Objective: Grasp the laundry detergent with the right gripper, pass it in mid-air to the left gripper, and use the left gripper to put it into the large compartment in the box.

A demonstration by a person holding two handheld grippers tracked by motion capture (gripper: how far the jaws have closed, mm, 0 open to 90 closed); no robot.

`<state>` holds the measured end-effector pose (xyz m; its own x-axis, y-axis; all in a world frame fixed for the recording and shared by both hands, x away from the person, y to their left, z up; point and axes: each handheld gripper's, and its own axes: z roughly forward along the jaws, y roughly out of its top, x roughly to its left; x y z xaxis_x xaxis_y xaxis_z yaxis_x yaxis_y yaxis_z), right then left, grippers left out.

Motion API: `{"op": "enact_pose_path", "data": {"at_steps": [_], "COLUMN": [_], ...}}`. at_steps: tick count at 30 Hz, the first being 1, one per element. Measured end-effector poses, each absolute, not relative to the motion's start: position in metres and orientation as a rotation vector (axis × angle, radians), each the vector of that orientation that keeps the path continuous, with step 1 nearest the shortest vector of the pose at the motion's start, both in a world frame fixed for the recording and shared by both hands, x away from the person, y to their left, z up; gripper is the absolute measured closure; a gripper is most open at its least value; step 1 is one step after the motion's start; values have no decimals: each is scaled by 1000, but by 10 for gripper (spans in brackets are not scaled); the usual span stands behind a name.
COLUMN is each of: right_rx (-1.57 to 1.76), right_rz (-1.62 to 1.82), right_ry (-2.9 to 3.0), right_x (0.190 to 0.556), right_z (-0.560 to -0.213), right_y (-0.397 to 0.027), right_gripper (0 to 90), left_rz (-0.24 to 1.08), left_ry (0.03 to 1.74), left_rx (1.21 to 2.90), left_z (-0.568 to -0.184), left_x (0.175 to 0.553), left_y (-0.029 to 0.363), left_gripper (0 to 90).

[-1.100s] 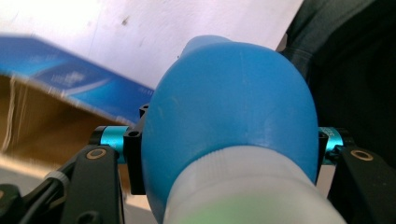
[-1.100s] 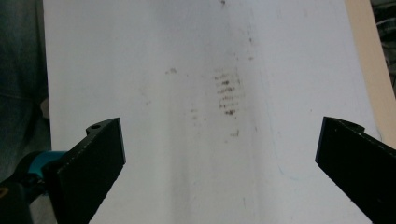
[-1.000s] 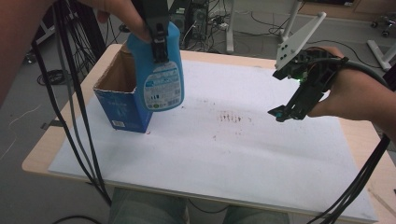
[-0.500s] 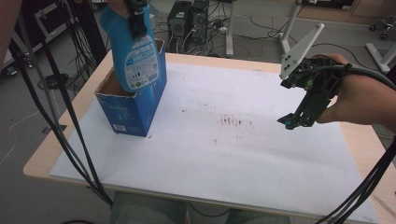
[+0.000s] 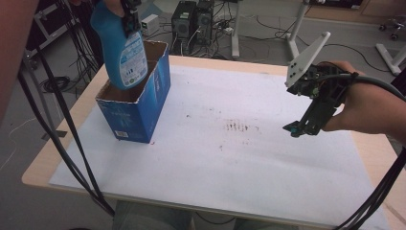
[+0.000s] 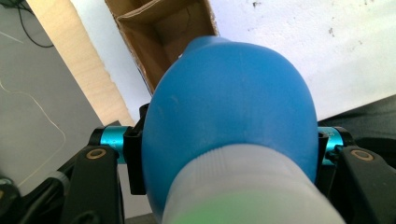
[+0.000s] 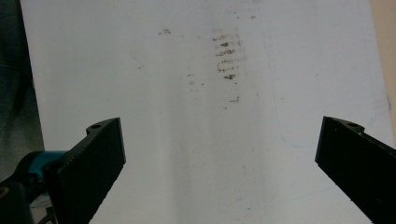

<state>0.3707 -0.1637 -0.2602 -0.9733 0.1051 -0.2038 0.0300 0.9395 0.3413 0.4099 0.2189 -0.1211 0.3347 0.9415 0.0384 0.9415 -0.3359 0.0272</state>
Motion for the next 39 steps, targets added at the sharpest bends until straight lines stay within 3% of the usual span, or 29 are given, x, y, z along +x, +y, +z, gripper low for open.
{"op": "enact_pose_path", "data": {"at_steps": [15, 29, 39], "right_rx": [132, 125, 139], "right_rz": [532, 528, 497], "right_ry": [2868, 2875, 2885], "right_x": [372, 372, 369], "right_z": [-267, -274, -277], "right_y": [-174, -168, -167], "right_gripper": [7, 7, 7], "left_rz": [1, 13, 27], "left_ry": [1750, 1221, 1078], "left_rx": [2650, 2961, 3014], "left_z": [-164, -239, -278], "left_x": [426, 427, 429], "left_y": [232, 229, 231], "left_gripper": [385, 385, 384]}}
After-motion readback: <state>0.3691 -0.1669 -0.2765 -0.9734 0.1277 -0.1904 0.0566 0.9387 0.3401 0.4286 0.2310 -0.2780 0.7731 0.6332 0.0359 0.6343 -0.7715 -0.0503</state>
